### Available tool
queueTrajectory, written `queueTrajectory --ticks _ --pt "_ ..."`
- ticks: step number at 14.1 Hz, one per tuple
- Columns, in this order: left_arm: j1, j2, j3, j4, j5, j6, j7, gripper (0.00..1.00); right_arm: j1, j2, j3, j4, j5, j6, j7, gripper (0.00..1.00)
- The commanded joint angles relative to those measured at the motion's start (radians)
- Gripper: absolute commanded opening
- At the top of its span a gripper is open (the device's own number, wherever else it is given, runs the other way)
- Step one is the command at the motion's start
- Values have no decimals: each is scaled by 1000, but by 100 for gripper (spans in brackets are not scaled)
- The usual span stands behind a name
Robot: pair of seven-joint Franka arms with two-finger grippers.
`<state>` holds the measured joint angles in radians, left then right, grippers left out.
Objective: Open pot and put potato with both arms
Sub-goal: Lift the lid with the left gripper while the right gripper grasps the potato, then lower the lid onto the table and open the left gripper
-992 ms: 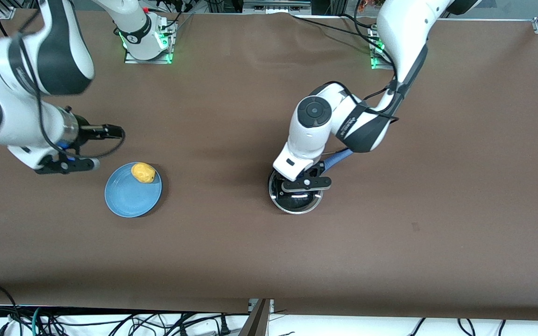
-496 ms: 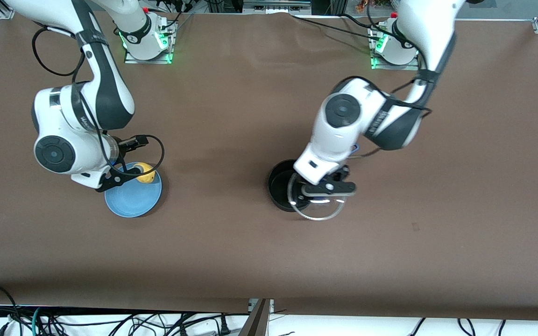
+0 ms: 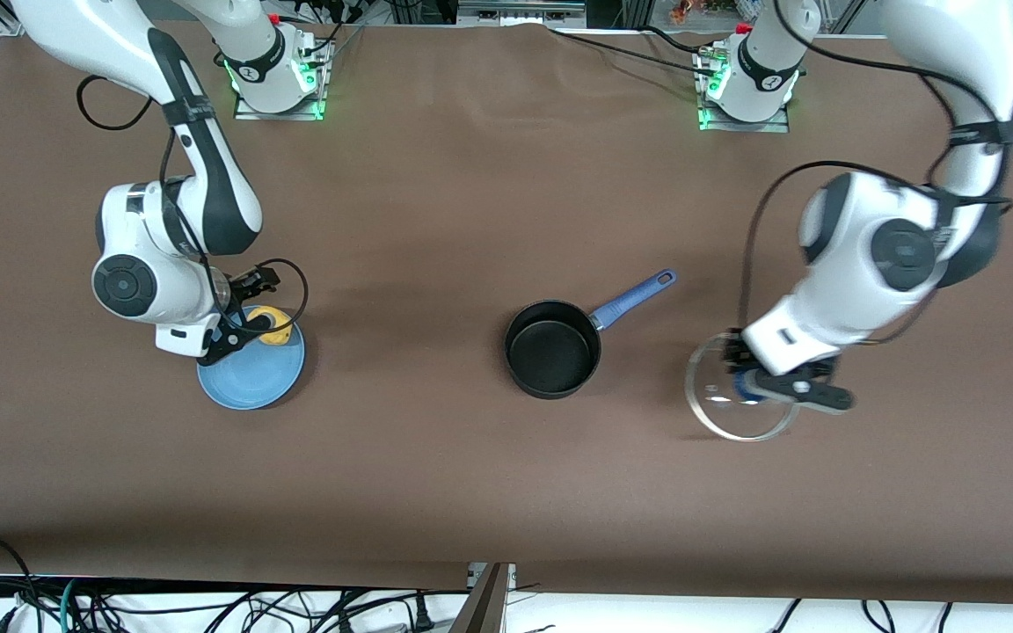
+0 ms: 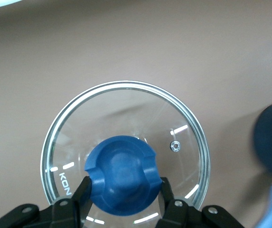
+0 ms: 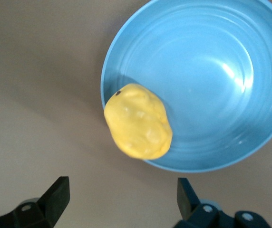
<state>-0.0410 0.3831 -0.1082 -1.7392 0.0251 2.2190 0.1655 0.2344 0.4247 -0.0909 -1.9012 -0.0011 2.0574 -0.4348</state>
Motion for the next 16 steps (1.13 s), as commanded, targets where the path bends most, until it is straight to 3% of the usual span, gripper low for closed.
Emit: queueTrajectory --ticks 1,4,6,10,13,14,15,16 --pt "22 -92 114 -169 -134 91 330 45 -4 -6 4 -96 21 143 -22 100" --pt "35 -84 234 -224 -256 97 593 45 -9 22 4 -99 26 188 -22 98" --pt "47 -67 284 -285 -278 160 684 46 -10 39 5 -98 26 216 -22 96" --pt "82 -61 303 -460 -350 348 801 47 -23 45 7 -84 53 222 -22 79" --pt "93 -27 303 -490 -392 381 833 53 -23 57 7 -70 111 214 -22 66" --pt "93 -7 303 -490 -393 384 833 59 -24 57 7 -68 113 214 -21 60" --pt "92 3 303 -490 -405 383 832 75 -24 57 7 -59 113 211 -15 52" --pt "92 2 303 -485 -410 370 829 100 -24 57 7 -49 113 199 -13 52"
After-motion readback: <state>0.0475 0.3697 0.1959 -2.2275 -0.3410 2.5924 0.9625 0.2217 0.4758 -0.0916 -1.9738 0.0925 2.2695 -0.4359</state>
